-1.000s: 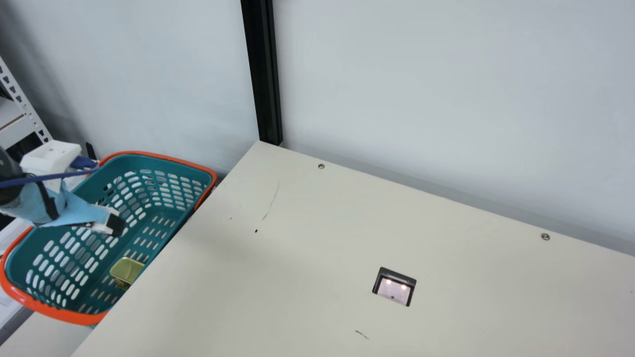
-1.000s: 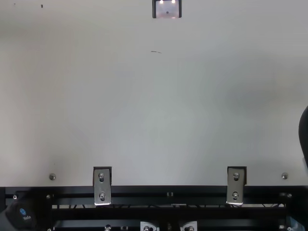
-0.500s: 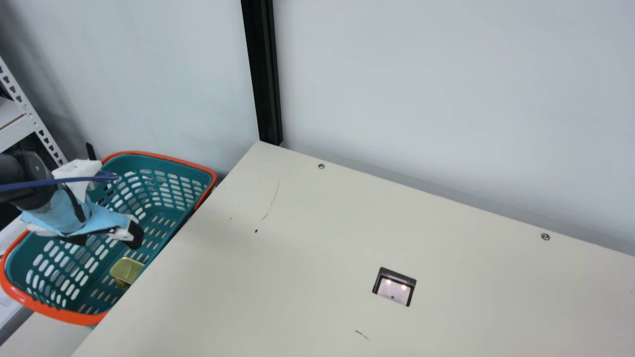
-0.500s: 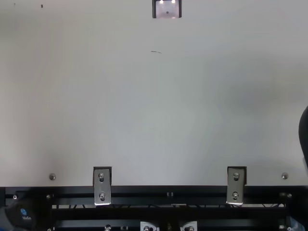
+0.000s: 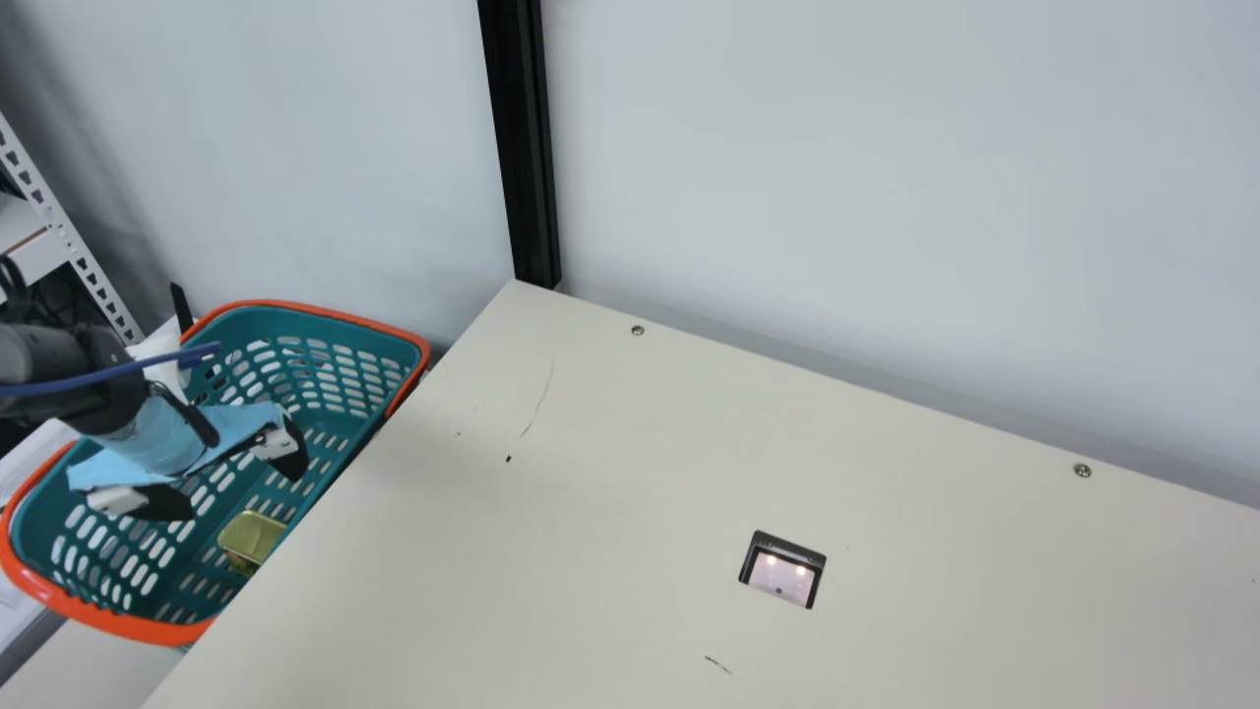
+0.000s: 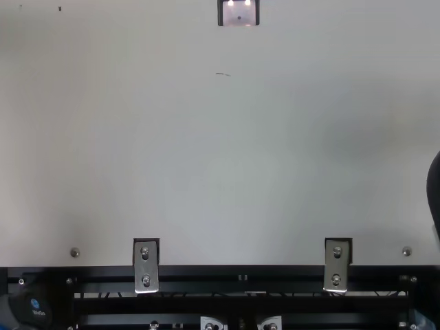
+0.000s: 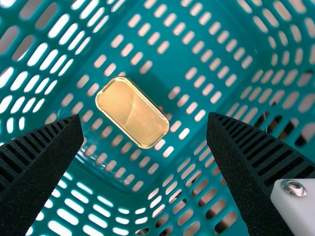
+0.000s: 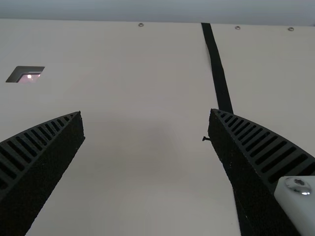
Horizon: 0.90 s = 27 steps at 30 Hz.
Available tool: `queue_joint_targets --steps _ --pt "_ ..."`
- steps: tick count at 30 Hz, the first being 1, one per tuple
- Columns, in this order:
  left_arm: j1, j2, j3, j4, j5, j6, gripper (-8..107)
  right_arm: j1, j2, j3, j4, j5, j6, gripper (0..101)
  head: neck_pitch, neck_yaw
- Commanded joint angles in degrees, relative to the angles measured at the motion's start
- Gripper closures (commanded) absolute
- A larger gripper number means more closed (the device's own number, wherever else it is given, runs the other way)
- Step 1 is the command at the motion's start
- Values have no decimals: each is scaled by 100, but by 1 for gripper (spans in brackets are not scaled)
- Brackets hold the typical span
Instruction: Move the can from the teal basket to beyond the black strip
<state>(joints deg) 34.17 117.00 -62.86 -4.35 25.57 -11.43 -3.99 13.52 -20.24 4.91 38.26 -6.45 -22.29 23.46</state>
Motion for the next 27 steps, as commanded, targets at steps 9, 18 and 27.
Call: queue_joint_targets --steps 9,18,27 --pt "-150 349 -387 915 573 -2886 9 0 0 0 0 0 0 0 -267 78" --pt "-171 870 -807 804 999 -3489 9 0 0 0 5 0 0 0 -267 78" --pt "-153 1331 -1080 657 1041 -3550 9 0 0 0 5 0 0 0 -267 78"
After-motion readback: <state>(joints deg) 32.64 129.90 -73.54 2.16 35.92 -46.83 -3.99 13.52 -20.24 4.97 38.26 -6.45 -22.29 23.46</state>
